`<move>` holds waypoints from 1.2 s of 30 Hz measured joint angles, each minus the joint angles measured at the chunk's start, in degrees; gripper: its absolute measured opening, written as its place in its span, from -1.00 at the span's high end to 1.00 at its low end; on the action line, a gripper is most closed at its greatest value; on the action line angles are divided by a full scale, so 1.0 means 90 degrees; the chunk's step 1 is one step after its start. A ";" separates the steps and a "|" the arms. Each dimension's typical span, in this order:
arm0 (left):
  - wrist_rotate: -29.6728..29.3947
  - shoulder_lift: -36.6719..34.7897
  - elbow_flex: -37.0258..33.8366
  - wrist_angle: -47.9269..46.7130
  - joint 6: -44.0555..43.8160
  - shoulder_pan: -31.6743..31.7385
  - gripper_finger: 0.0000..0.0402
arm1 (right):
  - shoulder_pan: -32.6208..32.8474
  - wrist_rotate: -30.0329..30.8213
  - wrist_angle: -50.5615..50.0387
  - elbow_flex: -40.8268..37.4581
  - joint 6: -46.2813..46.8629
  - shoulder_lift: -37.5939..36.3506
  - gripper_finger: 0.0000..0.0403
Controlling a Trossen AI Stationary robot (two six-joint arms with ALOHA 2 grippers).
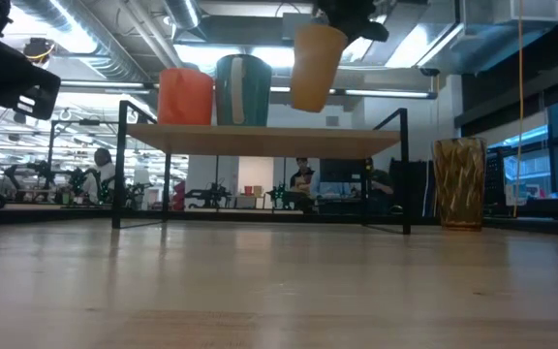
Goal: Stack small to large cups/mugs on shelf
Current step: Put the yellow cup on the shelf
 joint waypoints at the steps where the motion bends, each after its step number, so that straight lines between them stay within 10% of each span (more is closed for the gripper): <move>1: 0.0001 -0.0004 0.0000 0.0000 0.0101 0.0000 0.76 | -0.0087 -0.0036 -0.0166 0.0113 0.0067 0.0036 0.97; 10: 0.0004 -0.0004 0.0001 -0.0005 0.0183 -0.0002 0.77 | -0.0439 -0.0929 -0.0720 0.0363 0.0261 0.0257 0.96; 36: 0.0006 -0.0004 0.0002 -0.0012 0.0185 -0.0002 0.77 | -0.0431 -0.0788 -0.0125 0.0366 -0.0527 0.0880 0.95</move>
